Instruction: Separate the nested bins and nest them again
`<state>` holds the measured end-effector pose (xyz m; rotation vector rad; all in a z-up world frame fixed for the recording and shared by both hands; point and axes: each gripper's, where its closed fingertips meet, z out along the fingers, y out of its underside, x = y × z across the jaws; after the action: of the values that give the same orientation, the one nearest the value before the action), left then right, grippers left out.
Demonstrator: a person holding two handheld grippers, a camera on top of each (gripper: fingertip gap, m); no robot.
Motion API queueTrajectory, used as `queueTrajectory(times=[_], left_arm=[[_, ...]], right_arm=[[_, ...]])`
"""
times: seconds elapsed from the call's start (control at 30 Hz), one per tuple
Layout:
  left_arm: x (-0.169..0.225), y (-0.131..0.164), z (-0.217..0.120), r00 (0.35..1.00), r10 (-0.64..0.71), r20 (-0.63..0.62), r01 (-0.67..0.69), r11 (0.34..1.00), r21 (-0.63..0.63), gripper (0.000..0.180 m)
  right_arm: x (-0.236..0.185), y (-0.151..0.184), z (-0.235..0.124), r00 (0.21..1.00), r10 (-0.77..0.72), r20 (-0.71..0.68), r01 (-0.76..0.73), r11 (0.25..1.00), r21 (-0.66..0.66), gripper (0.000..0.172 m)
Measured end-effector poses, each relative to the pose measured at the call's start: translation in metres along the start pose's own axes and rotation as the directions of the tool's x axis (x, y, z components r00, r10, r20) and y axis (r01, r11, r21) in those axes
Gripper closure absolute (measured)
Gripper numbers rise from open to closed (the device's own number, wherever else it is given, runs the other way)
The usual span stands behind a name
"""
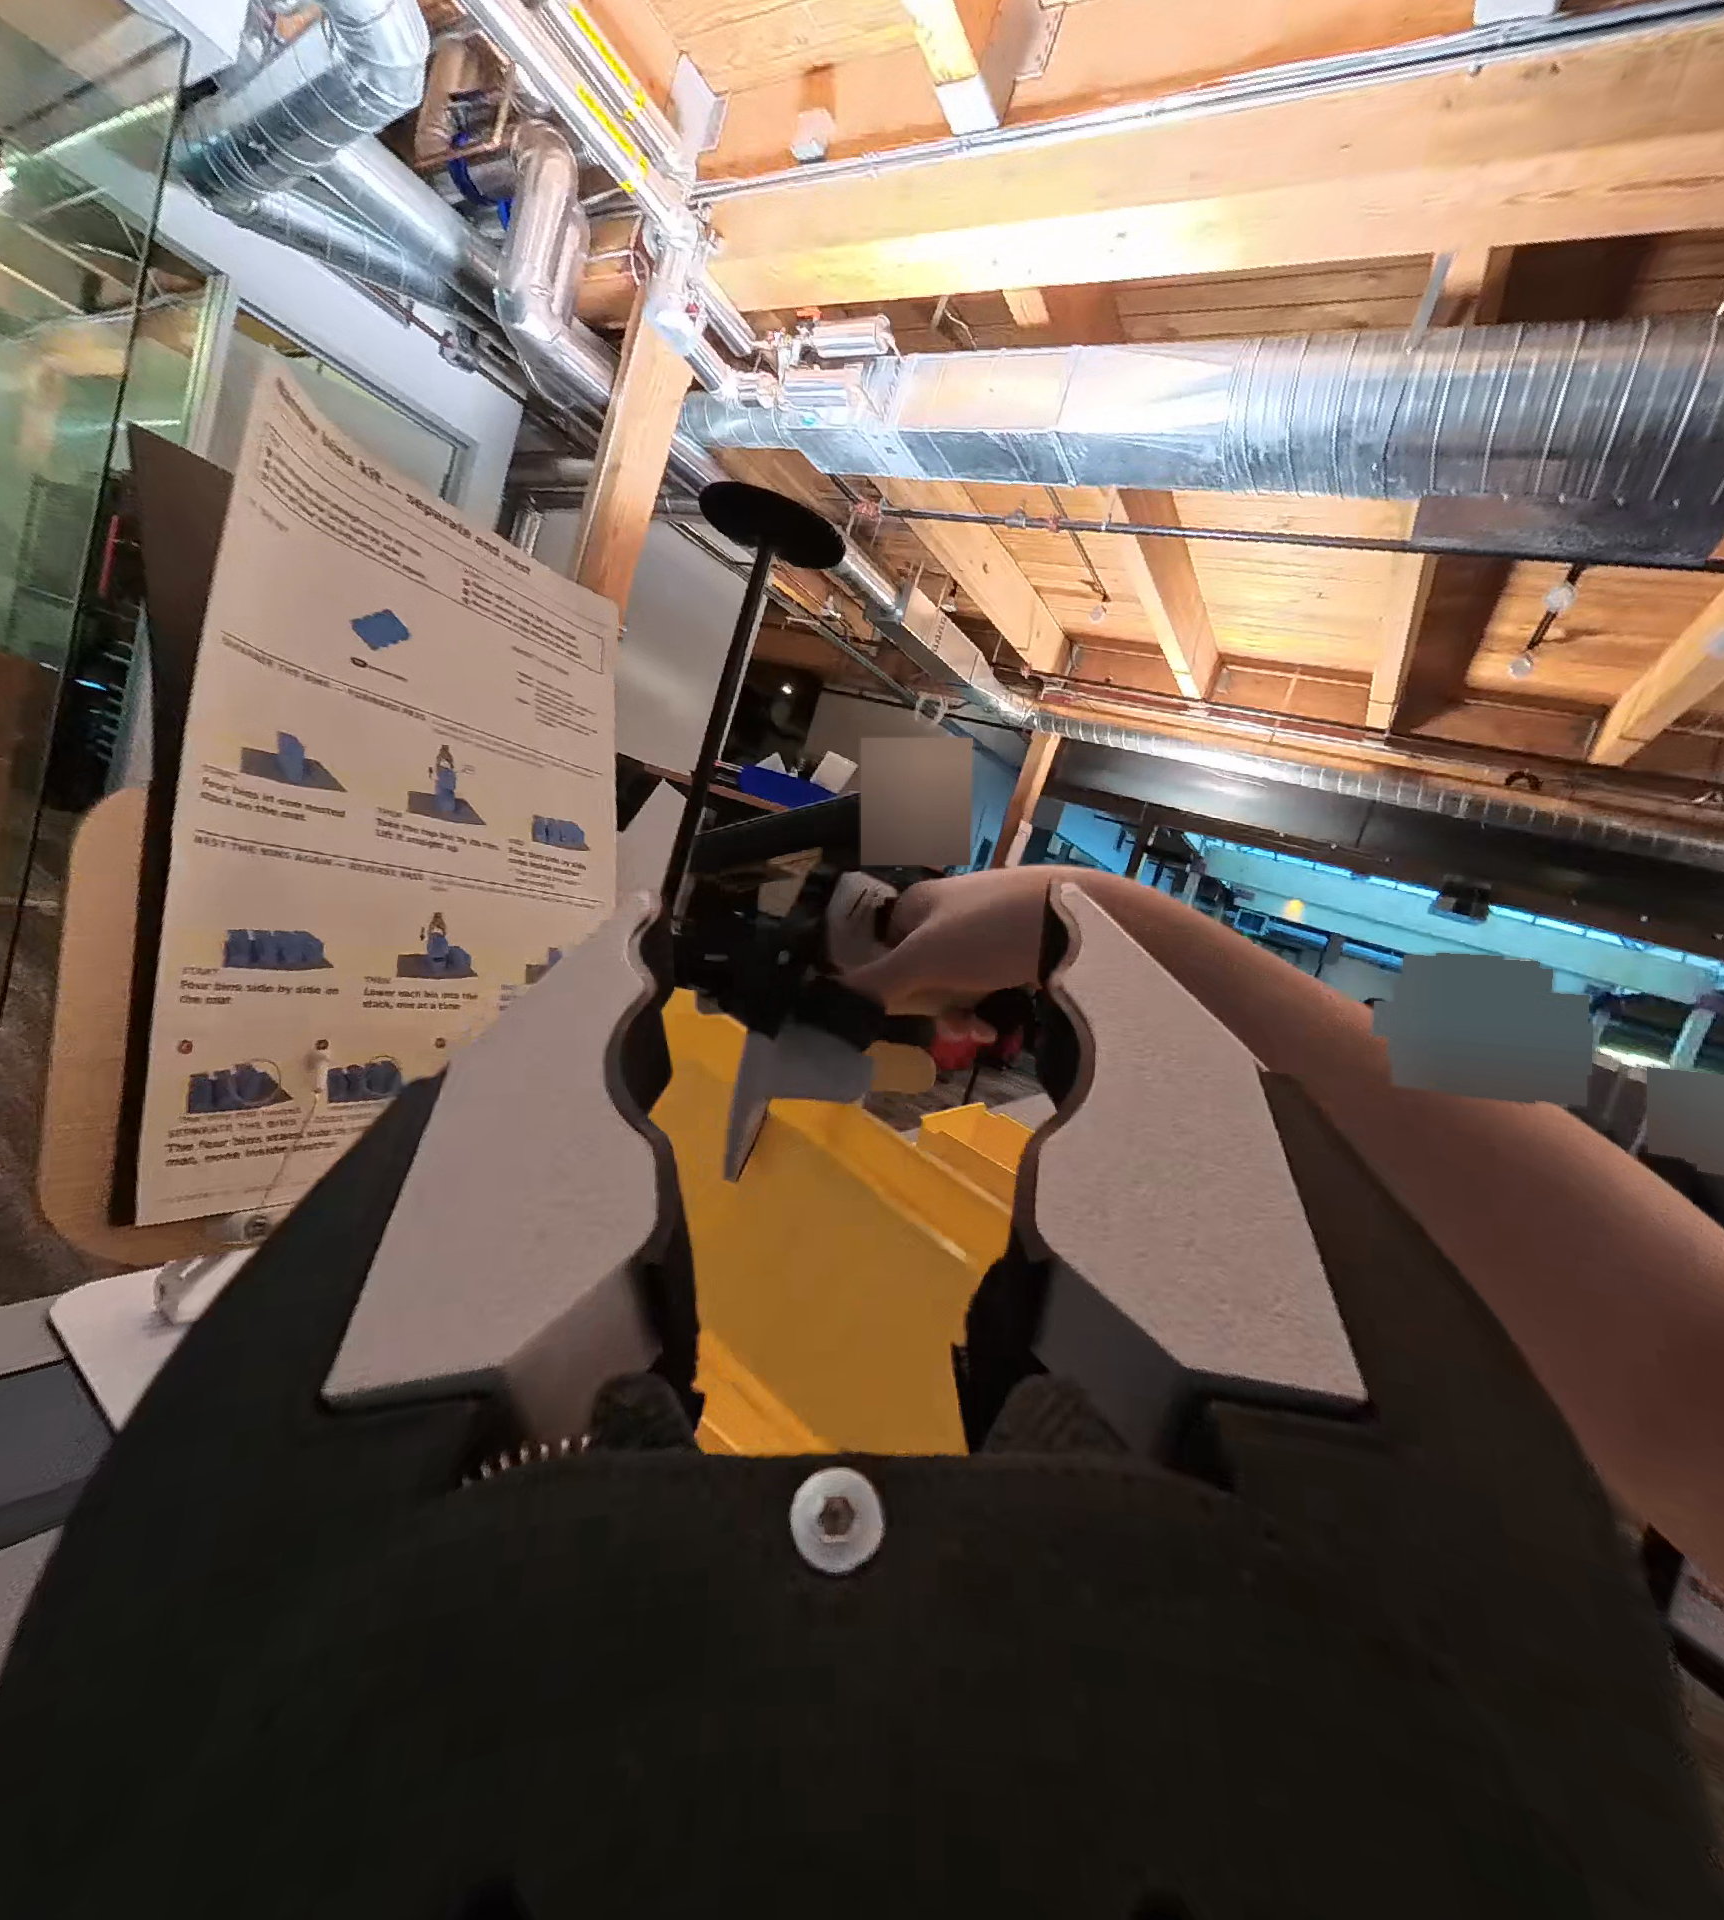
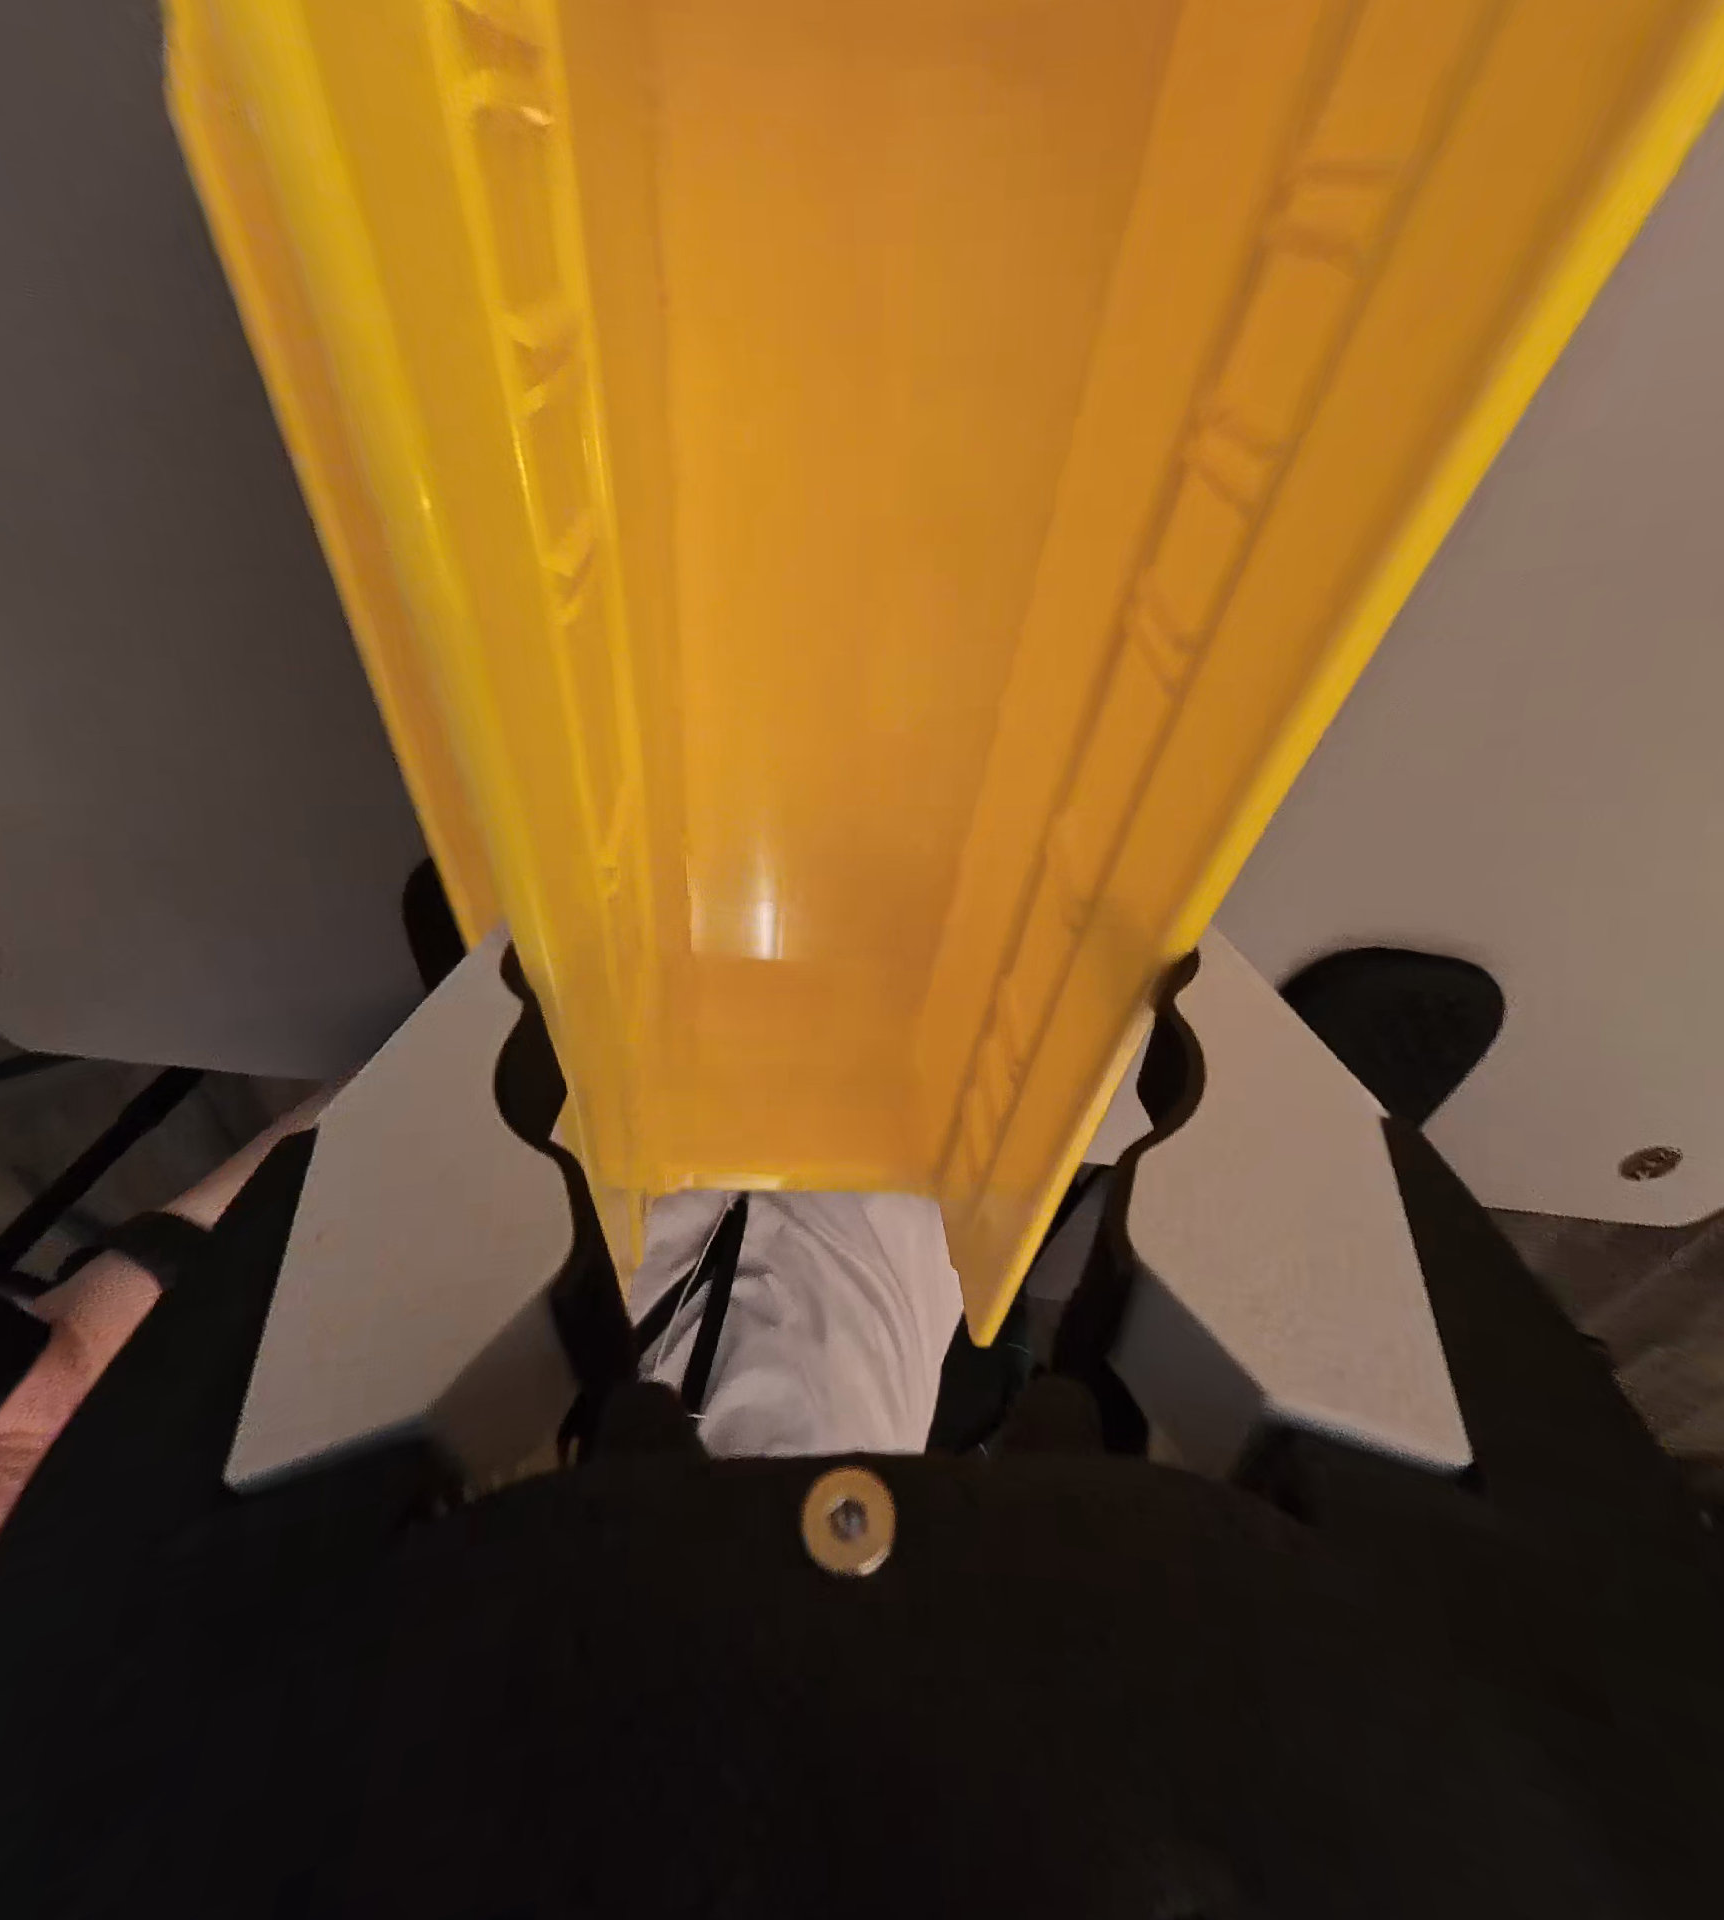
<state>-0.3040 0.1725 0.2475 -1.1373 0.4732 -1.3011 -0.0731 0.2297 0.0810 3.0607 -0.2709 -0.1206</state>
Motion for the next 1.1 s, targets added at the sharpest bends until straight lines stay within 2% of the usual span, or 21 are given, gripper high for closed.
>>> queueTrajectory(times=[0.1, 0.2, 0.33, 0.43, 0.57, 0.7, 0.87, 1.0, 1.1], left_arm=[[0.004, 0.008, 0.006, 1.0, 0.02, -0.008, -0.02, 0.999, -0.04, 0.111], [0.007, 0.016, 0.011, 0.999, 0.033, -0.014, -0.034, 0.996, -0.079, 0.112], [0.007, 0.019, 0.013, 0.999, 0.031, -0.013, -0.032, 0.995, -0.09, 0.112], [0.007, 0.018, 0.014, 0.999, 0.034, -0.007, -0.035, 0.996, -0.082, 0.113], [0.008, 0.022, 0.019, 0.999, 0.043, -0.002, -0.043, 0.994, -0.097, 0.113], [0.01, 0.031, 0.027, 0.998, 0.055, -0.002, -0.055, 0.99, -0.129, 0.114], [0.016, 0.048, 0.041, 0.996, 0.093, -0.004, -0.092, 0.977, -0.195, 0.113], [0.019, 0.061, 0.05, 0.991, 0.132, 0.003, -0.127, 0.962, -0.242, 0.111], [0.016, 0.067, 0.054, 0.988, 0.154, 0.032, -0.14, 0.954, -0.265, 0.106]], right_arm=[[0.052, 0.004, -0.011, 0.998, 0.062, 0.0, -0.062, 0.998, 0.022, 0.056], [0.107, 0.011, -0.005, 0.99, 0.14, -0.007, -0.139, 0.99, 0.027, 0.056], [0.175, 0.021, 0.032, 0.977, 0.206, -0.062, -0.206, 0.978, -0.003, 0.055], [0.206, 0.025, 0.074, 0.971, 0.232, -0.06, -0.234, 0.971, -0.041, 0.056], [0.226, 0.031, 0.126, 0.977, 0.199, -0.071, -0.206, 0.974, -0.098, 0.056], [0.233, 0.031, 0.153, 0.986, 0.119, -0.114, -0.135, 0.981, -0.138, 0.055], [0.232, 0.031, 0.171, 0.99, 0.07, -0.119, -0.09, 0.979, -0.18, 0.049], [0.228, 0.021, 0.171, 0.994, 0.041, -0.097, -0.054, 0.989, -0.134, 0.045], [0.224, 0.029, 0.166, 0.995, -0.021, -0.102, 0.006, 0.989, -0.147, 0.044]])
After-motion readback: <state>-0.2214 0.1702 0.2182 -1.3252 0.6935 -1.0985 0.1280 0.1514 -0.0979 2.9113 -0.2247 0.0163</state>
